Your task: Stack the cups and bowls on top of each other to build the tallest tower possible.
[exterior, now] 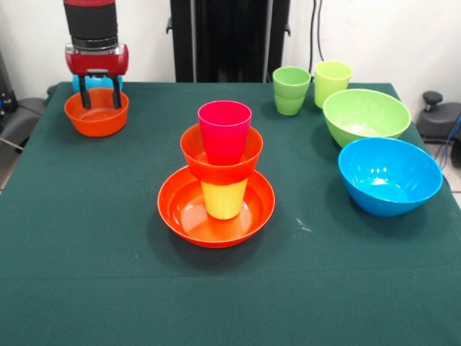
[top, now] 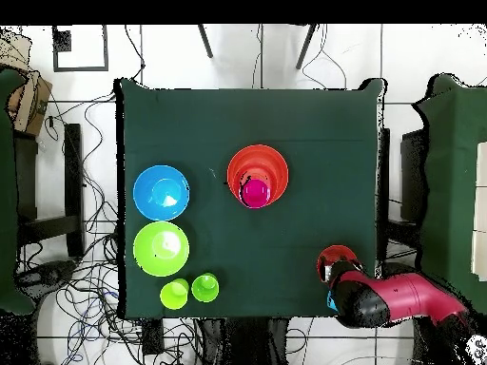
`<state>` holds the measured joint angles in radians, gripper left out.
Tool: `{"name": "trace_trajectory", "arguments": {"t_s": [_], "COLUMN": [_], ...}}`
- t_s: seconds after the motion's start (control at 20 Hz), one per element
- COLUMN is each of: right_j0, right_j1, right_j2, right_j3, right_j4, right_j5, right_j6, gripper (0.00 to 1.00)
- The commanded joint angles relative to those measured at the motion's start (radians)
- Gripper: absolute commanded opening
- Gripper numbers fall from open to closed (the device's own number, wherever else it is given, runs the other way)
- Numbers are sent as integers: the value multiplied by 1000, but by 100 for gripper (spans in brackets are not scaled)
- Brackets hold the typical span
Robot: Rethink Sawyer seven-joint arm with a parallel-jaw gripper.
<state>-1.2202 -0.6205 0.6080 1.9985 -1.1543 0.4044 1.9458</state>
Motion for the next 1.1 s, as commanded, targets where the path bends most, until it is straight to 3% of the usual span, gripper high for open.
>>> {"name": "trace_trajectory", "arguments": {"t_s": [0.05,0.3,1.1], "right_j0": [46,48,141], "right_j1": [-35,-77,-11], "right_j2": [-10,12,-85], "right_j3": [52,80,49], "right_j4": [-37,2,-76], "right_j5": [-9,14,-75], "right_j6": [-112,-122,9], "gripper": [100,100,100]}}
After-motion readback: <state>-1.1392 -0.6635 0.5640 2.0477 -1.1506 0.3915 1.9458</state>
